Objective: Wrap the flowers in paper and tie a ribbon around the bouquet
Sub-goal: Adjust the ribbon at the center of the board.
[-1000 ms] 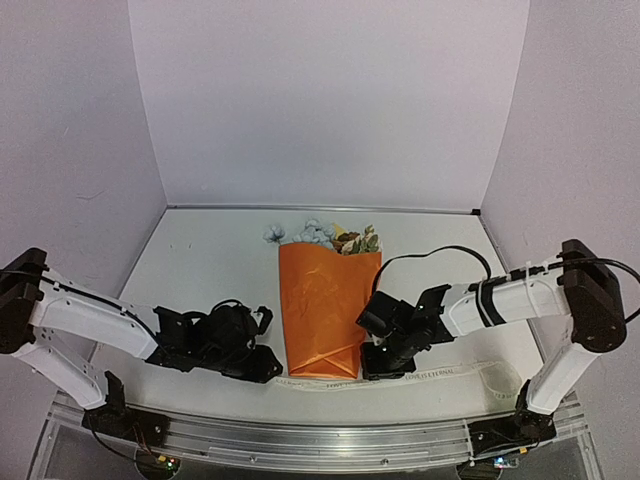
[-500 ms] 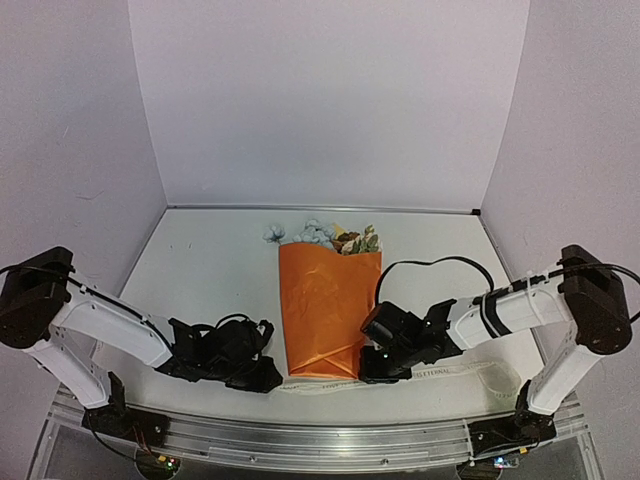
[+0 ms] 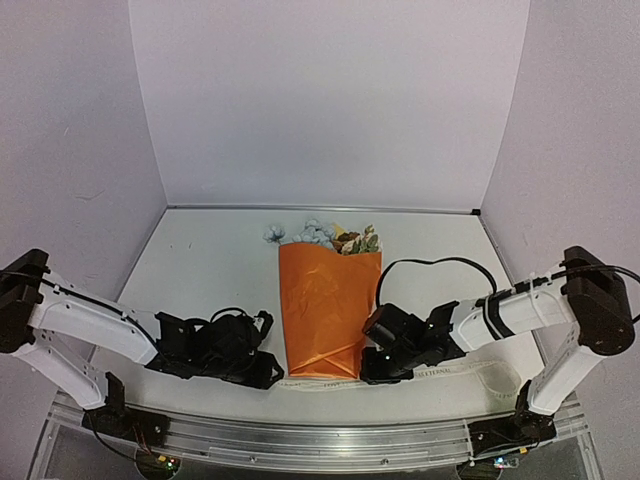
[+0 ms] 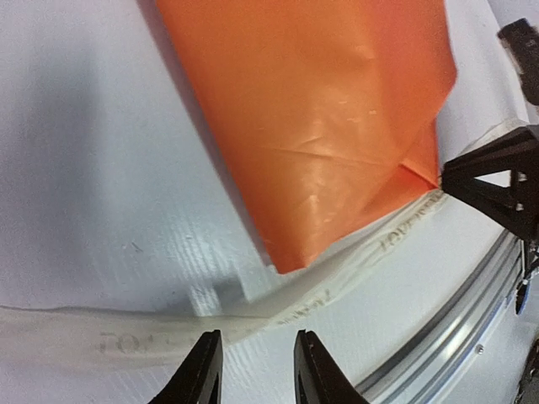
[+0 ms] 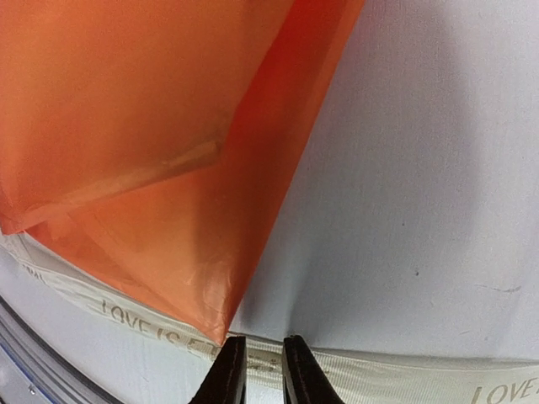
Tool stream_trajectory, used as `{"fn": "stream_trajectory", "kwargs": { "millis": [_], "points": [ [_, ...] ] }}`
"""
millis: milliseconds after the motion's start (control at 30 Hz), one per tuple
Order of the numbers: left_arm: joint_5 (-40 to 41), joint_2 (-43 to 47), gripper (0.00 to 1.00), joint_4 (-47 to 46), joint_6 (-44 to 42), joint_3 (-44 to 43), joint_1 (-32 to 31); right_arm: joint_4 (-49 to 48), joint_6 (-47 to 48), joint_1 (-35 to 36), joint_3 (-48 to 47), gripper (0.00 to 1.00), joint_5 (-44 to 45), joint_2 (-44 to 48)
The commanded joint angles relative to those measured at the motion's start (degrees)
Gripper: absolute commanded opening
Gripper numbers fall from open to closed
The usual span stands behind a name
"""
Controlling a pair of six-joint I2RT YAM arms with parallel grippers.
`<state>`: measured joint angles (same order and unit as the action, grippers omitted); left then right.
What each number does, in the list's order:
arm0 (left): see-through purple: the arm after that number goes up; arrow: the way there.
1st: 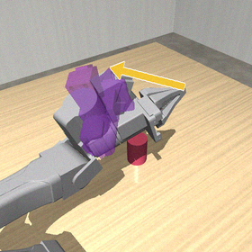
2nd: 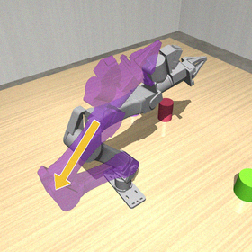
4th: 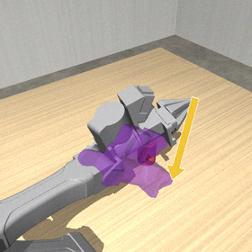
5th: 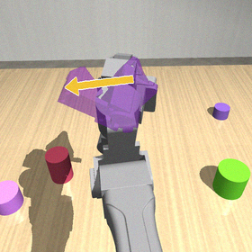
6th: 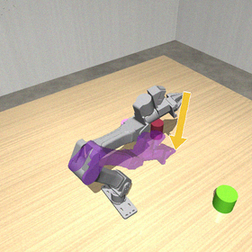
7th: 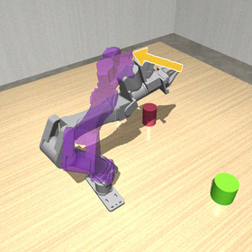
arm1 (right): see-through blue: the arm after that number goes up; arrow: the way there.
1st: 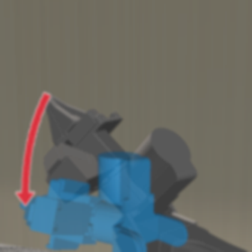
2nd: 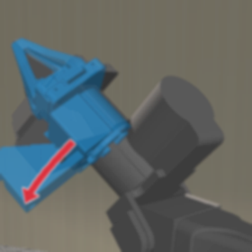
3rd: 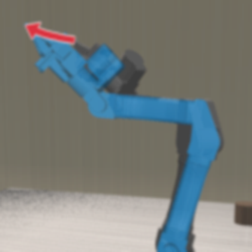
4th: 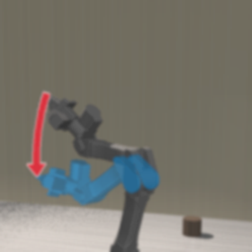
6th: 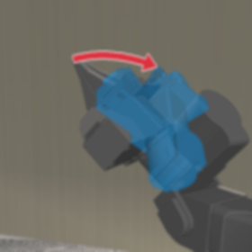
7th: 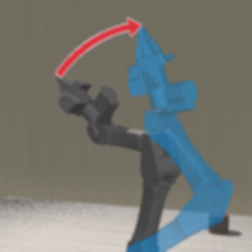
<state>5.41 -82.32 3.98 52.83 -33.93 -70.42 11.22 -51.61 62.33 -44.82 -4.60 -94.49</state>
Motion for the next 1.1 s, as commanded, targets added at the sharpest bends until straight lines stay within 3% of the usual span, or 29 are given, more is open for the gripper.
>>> {"fn": "stream_trajectory", "kwargs": {
  "millis": [0, 433, 1067],
  "points": [
    [1.81, 2.48, 0.31, 4.58, -3.45, -4.54, -2.34, 7.04, 2.45, 0.18, -0.77, 0.17, 0.70, 1.78],
    [7.67, -2.31, 0.26, 5.92, -3.45, -5.28, -4.74, 13.54, 5.97, 0.52, -0.16, 0.19, 2.75, 7.35],
    [9.28, -6.55, 0.24, 1.39, -3.89, -3.86, -4.73, 14.97, 8.62, 0.82, -1.23, 0.16, 4.60, 2.87]
  ]
}}
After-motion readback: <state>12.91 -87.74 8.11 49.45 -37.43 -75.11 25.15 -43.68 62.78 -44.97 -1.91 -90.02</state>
